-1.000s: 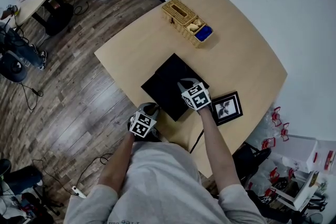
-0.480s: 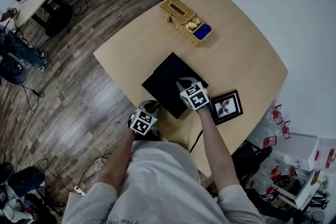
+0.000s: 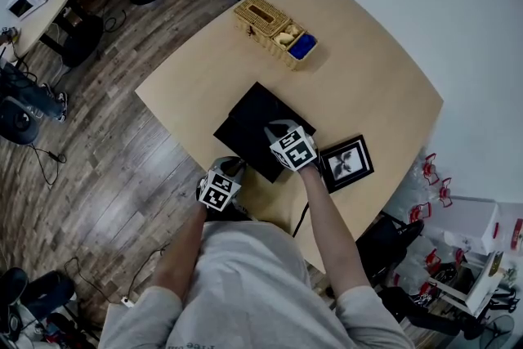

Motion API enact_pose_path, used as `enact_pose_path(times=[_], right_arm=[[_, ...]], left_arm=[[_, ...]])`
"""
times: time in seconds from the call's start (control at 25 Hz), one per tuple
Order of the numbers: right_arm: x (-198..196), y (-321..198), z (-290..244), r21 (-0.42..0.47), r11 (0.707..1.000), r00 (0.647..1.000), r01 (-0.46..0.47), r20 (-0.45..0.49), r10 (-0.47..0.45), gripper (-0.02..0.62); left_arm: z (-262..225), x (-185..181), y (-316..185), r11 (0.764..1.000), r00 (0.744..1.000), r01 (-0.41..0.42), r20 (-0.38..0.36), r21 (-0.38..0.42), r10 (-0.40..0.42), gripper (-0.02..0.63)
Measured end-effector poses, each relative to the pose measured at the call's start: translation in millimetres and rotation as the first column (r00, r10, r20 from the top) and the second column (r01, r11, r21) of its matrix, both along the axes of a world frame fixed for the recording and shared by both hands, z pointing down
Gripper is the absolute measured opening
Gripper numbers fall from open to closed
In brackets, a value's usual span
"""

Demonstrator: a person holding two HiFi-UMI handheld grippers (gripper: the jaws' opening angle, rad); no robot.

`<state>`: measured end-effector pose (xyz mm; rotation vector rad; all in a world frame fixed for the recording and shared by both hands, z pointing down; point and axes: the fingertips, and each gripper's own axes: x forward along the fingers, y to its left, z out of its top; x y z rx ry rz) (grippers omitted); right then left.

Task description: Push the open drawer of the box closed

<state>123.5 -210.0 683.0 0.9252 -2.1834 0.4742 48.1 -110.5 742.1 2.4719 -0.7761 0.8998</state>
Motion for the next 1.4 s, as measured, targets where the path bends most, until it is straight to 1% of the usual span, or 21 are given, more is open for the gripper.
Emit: enact_pose_path(times=[0.16,0.48,0.96,1.4], right_arm=[[0.2,-0.2,0.1,-0.001,1.000,1.000,0.001,0.001,-0.001,0.002],[-0.5,0.0,0.7,-0.004,1.000,1.000,0.000,0.005,0.000,0.002],[1.1,-1.6,1.9,-0.009,1.000,1.000,-0.001,-0.001,0.001,0.002],[-1.8,1.1,7.5,-0.017,1.000,1.000,-0.008,0.015,0.008,0.002]], left_arm=[[1.4,3.0,-2.1,1.000,1.000,0.003,0.001,-0.013,-0.003,0.127],[0.0,9.6,-8.3,1.000,1.000,0.005,-0.003,-0.013,-0.005,0.127],[3.9,19.0,-21.9,1.000,1.000,0.002,0.009,-0.009,-0.002,0.127],[3.8,28.5,-32.5,1.000,1.000,-0.002,0.022,-0.012,0.002,0.127]])
